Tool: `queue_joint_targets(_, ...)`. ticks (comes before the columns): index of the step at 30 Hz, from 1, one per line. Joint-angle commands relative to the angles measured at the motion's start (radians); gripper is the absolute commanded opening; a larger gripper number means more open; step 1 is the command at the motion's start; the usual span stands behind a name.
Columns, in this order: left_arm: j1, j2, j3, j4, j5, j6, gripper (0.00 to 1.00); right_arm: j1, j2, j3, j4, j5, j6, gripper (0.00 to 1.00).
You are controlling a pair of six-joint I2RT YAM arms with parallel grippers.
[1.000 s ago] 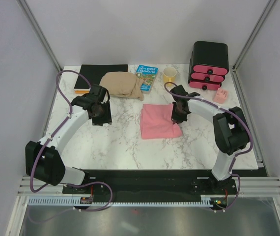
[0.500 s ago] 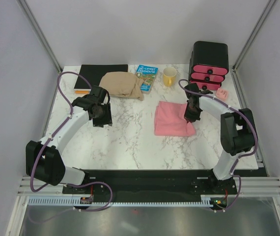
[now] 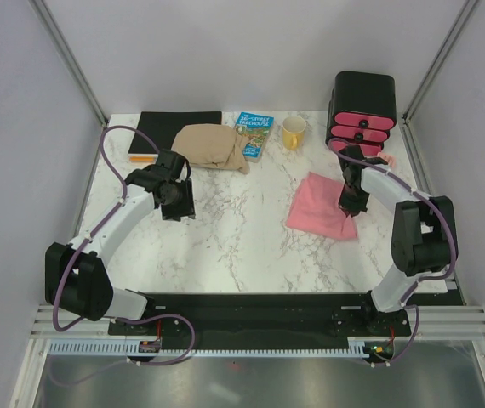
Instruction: Fold and stack the t-shirts
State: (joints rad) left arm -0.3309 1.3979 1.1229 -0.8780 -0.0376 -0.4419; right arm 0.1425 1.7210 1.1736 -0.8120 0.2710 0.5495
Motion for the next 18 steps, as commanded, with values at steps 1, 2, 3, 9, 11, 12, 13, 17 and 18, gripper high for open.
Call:
queue_joint_targets(1,0.004,-0.011,-0.017,0.040,0.028,0.035,0.51,-0.032,-0.070,-0.023,-0.058,0.099,-0.010,0.01)
queue_joint_targets(2,0.006,-0.010,-0.018,0.042,0.031,0.035,0.51,-0.038,-0.077,-0.029,-0.061,0.103,-0.007,0.01)
queue_joint_targets(3,0.006,-0.011,-0.021,0.043,0.033,0.035,0.51,-0.053,-0.092,-0.046,-0.061,0.105,0.003,0.01)
queue_joint_targets(9,0.006,-0.013,-0.021,0.048,0.033,0.042,0.51,-0.124,-0.150,-0.098,-0.065,0.117,0.027,0.02)
queue_joint_targets(11,0.004,-0.013,-0.021,0.048,0.061,0.045,0.51,-0.138,-0.161,-0.103,-0.059,0.116,0.017,0.02)
queue_joint_targets(12,0.006,-0.014,-0.021,0.048,0.062,0.046,0.51,-0.168,-0.166,-0.103,-0.058,0.109,0.012,0.02)
queue_joint_targets(13,0.004,-0.013,-0.021,0.050,0.064,0.048,0.51,-0.179,-0.164,-0.103,-0.052,0.102,-0.011,0.02)
queue_joint_targets(17,0.004,-0.014,-0.025,0.048,0.068,0.052,0.50,-0.219,-0.135,-0.078,-0.036,0.077,-0.085,0.01)
queue_joint_targets(18,0.006,-0.014,-0.026,0.048,0.070,0.055,0.50,-0.225,-0.115,-0.062,-0.038,0.073,-0.106,0.01)
